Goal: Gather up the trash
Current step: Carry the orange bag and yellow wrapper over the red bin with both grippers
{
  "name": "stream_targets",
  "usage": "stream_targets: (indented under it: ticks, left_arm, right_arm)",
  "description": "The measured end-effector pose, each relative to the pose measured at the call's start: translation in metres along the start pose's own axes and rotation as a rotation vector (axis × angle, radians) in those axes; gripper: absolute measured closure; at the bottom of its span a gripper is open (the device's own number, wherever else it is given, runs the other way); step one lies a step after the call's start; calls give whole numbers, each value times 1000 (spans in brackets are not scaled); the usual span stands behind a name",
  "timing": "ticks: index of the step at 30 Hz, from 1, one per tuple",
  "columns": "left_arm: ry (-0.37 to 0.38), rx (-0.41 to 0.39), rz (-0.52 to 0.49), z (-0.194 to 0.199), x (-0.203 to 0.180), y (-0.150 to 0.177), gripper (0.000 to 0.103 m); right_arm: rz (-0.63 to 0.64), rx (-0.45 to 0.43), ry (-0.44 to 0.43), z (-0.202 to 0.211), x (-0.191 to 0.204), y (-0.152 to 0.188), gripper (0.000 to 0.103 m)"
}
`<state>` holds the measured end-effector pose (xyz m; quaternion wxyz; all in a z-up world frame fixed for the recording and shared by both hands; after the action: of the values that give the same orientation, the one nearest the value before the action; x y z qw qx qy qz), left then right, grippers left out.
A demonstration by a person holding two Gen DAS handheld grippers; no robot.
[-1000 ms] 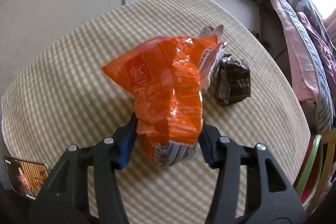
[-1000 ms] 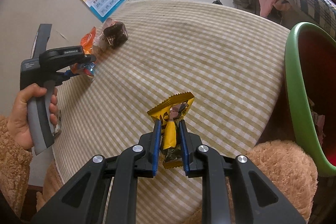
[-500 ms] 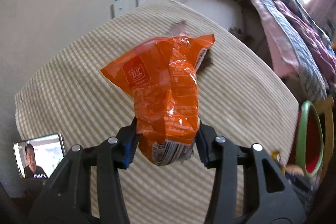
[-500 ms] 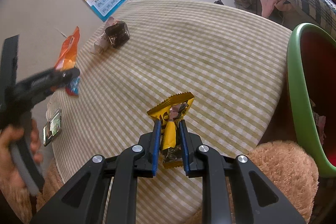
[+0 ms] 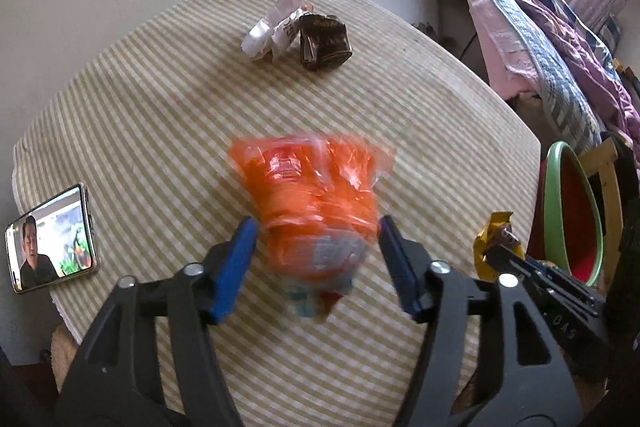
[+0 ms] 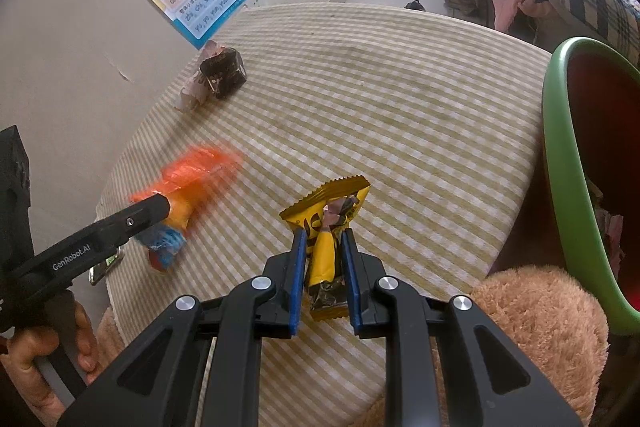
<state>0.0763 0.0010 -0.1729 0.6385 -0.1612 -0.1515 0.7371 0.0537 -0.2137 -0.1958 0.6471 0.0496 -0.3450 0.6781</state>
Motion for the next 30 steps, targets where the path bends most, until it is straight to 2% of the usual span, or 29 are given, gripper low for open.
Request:
stream_targets:
  ticks: [2, 14, 18, 19, 22, 30]
  left_arm:
    - [-1, -3, 1, 0, 0, -1, 35]
    - [-4, 55, -28, -20, -7, 8, 35]
    - [-11, 43, -44, -18, -10, 8, 43]
    - [-16, 37, -47, -16, -11, 8, 49]
    - [-20, 21, -52, -10, -12, 7, 52]
    - [3, -50, -73, 19, -28, 0, 53]
  right_arm:
    - [-5, -2, -1, 0, 0, 0, 84]
    - [-19, -2, -8, 1, -2, 0, 84]
    - [-20, -2, -8, 0, -2, 0, 84]
    - [-20, -3, -8, 1, -2, 0, 84]
    - [-18, -5, -8, 0, -2, 0, 84]
    - [-18, -26, -22, 8, 0, -1, 84]
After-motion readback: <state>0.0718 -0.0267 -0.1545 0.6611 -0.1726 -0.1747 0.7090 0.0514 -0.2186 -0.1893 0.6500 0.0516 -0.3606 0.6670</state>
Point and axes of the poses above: each gripper's, at about its wrist camera, not at the fingertips, and z roughly against the way its jaws point, x to its left, y to its underside, the point moved 3 cm from there along -z, roughly the way its jaws point, and after that the axes turned 8 degrees about -y, right-handed, at the moved point
